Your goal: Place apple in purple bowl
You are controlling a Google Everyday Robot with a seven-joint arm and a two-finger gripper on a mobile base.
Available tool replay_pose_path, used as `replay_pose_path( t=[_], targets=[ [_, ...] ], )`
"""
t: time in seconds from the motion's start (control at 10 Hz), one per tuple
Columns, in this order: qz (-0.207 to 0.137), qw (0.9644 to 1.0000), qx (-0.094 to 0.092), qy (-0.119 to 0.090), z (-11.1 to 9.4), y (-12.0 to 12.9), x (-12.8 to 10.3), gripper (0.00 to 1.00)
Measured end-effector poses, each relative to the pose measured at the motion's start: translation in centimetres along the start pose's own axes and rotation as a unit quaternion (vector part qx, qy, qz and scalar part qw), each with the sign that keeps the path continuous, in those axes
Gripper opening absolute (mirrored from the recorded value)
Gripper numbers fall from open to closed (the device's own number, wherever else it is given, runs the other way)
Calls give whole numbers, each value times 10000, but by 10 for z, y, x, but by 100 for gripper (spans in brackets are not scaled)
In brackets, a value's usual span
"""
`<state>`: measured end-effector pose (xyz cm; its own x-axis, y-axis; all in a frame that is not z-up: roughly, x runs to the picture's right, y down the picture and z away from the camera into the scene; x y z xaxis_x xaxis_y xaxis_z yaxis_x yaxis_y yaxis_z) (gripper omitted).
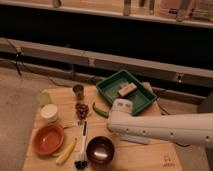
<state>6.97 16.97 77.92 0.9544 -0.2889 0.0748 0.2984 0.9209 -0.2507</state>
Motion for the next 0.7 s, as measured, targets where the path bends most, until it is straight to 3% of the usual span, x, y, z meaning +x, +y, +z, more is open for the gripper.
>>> replay_pose_path(
  t=[0.1,0.3,0.5,0.7],
  targets=[
    [-281,9995,-50,-110,0,-1,-9,31],
    [-698,9969,-142,-324,-1,-1,-16,31],
    [-1050,9927,-206,-564,-3,-5,-25,48],
    [-1410,9860,-277,-846,-7,-10,-34,67]
  ],
)
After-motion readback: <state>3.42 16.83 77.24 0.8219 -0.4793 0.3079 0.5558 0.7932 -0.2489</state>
